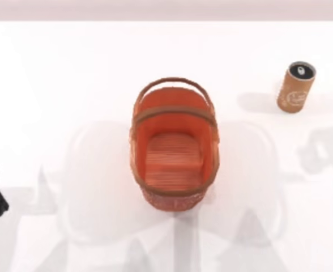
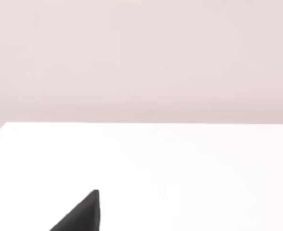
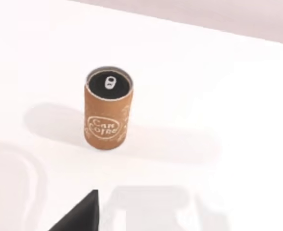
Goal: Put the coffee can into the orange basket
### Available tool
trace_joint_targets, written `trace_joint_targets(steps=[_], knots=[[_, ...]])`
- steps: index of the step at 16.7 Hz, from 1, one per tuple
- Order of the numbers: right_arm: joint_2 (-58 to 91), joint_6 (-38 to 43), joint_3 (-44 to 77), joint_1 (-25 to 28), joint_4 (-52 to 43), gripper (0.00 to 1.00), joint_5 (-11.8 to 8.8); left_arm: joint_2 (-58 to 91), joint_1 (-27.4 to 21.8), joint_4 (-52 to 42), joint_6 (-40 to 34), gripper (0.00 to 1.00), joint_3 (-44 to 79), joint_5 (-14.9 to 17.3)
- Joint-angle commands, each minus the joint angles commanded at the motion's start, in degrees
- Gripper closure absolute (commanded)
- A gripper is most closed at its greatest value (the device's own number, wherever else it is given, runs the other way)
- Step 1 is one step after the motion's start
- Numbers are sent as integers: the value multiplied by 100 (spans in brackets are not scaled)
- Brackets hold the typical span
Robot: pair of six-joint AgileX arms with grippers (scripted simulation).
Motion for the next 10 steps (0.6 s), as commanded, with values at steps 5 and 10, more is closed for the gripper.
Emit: trace_joint_targets(steps=[5,10], knots=[[2976,-692,2836,128,-1743,0,-12,0,0,0,0,0,0,0],[6026,-1457,5759,323,-3416,0,-67,0,0,0,0,0,0,0]])
